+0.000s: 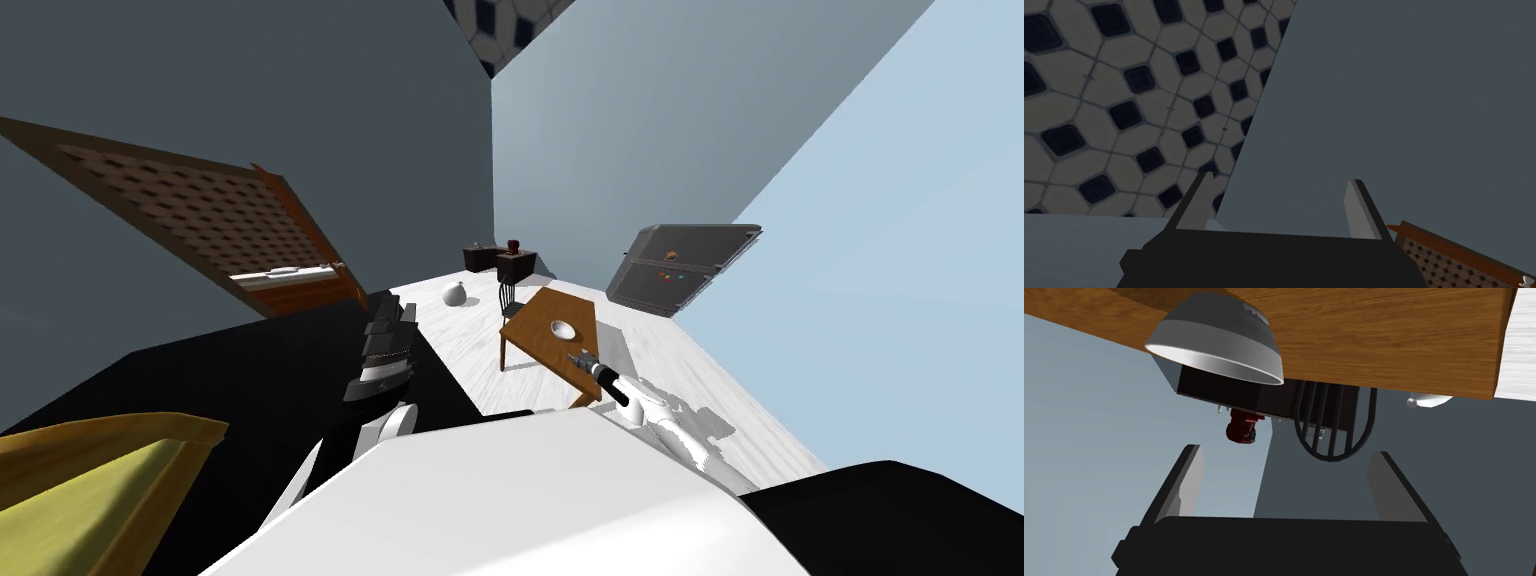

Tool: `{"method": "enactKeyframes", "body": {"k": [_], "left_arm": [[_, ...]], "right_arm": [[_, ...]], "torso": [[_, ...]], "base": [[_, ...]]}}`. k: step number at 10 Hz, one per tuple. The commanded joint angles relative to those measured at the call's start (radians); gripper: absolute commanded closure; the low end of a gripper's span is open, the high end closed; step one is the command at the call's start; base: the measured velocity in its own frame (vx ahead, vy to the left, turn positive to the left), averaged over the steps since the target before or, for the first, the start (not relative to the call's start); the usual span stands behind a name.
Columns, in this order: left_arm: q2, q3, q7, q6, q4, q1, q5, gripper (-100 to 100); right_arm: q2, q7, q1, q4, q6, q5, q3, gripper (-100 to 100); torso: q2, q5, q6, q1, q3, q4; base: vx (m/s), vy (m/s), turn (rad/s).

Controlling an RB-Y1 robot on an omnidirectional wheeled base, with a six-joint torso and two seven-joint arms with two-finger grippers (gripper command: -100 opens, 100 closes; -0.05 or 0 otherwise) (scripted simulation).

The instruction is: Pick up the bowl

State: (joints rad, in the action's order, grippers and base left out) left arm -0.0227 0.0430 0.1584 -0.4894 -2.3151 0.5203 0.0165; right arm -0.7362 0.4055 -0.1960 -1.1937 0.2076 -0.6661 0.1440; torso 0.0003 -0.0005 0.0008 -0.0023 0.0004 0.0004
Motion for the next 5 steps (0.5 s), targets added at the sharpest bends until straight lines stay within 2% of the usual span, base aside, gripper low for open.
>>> {"method": "enactKeyframes", "body": {"k": [1,2,3,4,5], "left_arm": [[0.0,0.0,0.0,0.0,0.0,0.0,0.0,0],[0.0,0.0,0.0,0.0,0.0,0.0,0.0,0],[0.0,0.0,0.0,0.0,0.0,0.0,0.0,0],[0.0,0.0,0.0,0.0,0.0,0.0,0.0,0],[0.0,0.0,0.0,0.0,0.0,0.0,0.0,0]], "right_arm": [[-0.019,0.001,0.004,0.035,-0.007,-0.017,0.011,-100],[-0.049,0.005,0.022,0.078,-0.01,-0.049,0.03,-100],[-0.049,0.005,0.022,0.1,-0.01,-0.049,0.03,-100],[-0.079,0.006,0.04,0.14,-0.01,-0.081,0.05,-100],[-0.079,0.006,0.04,0.163,-0.01,-0.081,0.05,-100]], "torso": [[0.0,0.0,0.0,0.0,0.0,0.0],[0.0,0.0,0.0,0.0,0.0,0.0],[-0.001,0.0,0.0,0.0,0.0,0.0],[-0.001,0.0,0.001,0.0,0.0,0.0],[-0.001,0.0,0.0,0.0,0.0,0.0]], "base": [[-0.028,0.002,0.183],[-0.026,0.008,0.307],[-0.02,0.002,0.181],[-0.025,0.011,0.264],[-0.018,0.003,0.158]]}}
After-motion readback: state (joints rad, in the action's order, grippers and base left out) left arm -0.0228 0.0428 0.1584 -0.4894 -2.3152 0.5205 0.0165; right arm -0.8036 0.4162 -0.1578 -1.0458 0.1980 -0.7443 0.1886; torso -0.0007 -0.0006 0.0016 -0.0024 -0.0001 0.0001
